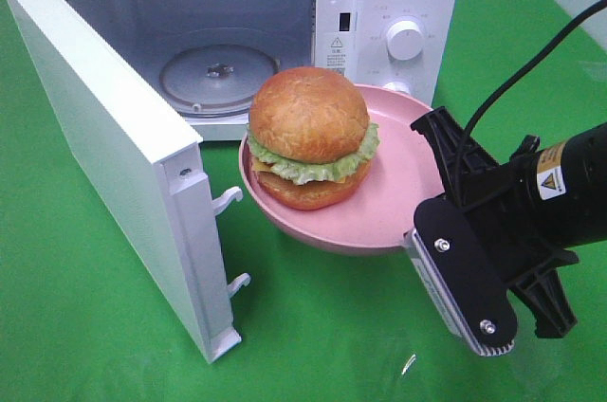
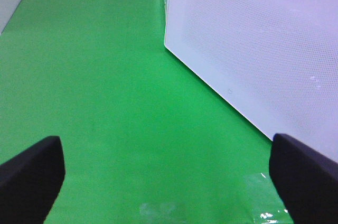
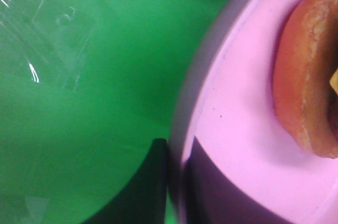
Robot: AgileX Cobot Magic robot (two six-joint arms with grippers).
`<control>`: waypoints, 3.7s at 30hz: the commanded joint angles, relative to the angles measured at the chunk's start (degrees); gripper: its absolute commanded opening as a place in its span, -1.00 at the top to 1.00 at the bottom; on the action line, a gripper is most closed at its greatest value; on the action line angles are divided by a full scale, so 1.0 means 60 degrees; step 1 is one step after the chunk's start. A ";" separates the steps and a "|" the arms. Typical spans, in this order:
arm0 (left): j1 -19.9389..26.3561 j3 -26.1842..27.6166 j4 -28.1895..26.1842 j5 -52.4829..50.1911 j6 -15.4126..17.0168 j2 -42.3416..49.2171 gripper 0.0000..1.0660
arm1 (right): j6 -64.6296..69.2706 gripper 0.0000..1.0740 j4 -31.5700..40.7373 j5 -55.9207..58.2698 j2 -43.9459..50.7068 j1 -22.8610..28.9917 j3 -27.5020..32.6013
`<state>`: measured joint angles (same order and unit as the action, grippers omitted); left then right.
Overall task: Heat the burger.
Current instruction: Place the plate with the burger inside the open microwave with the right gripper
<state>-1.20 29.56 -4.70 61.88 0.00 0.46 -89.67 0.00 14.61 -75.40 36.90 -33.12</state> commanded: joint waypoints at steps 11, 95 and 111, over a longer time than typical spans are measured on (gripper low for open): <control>-0.0067 -0.0010 -0.0048 -0.0143 0.0000 0.0124 -0.88 | -0.0048 1.00 0.0105 -0.0802 0.0086 0.0000 -0.0277; -0.0057 -0.0010 -0.0048 -0.0143 0.0000 0.0124 -0.88 | 0.1261 1.00 -0.0458 -0.0010 -0.6436 0.0296 -0.7372; -0.0057 -0.0010 -0.0048 -0.0143 0.0000 0.0124 -0.88 | 0.3963 0.98 -0.2053 0.0898 -0.7725 0.0296 -0.9339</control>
<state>-1.20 29.56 -4.70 61.88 0.00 0.46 -70.99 -9.68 21.03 -121.24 38.90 -86.00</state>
